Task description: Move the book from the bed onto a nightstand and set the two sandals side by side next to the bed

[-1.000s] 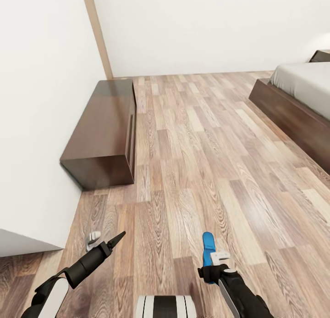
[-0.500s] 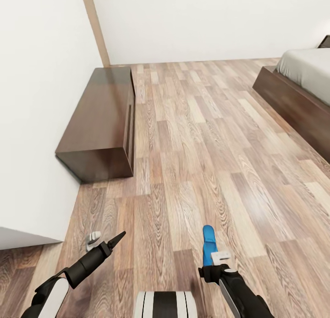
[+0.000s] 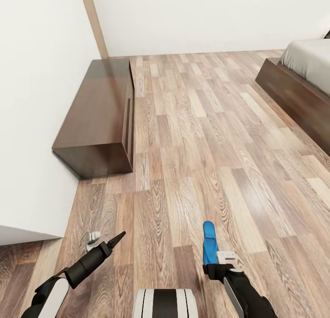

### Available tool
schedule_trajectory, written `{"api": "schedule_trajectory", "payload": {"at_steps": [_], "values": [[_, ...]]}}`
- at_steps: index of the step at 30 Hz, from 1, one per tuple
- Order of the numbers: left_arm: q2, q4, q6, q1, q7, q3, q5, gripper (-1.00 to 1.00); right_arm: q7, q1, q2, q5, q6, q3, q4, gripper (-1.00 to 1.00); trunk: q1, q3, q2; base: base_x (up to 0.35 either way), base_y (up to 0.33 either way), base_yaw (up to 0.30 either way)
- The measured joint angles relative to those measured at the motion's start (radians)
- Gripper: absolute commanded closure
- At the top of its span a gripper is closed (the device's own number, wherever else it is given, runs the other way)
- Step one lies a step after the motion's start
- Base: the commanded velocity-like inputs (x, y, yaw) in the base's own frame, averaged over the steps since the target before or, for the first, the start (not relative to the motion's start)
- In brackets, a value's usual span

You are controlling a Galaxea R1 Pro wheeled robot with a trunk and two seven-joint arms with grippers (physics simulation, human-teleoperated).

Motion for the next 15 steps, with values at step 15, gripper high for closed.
{"api": "schedule_trajectory", "payload": {"at_steps": [15], "values": [[0.0,0.0,0.0,0.0,0.0,0.001,-0.001,-1.0,0.0,0.0,0.001,0.0,0.0,-0.001,0.0,-1.0,-0.001,0.0,0.0,0.156,0.0,0.0]]}}
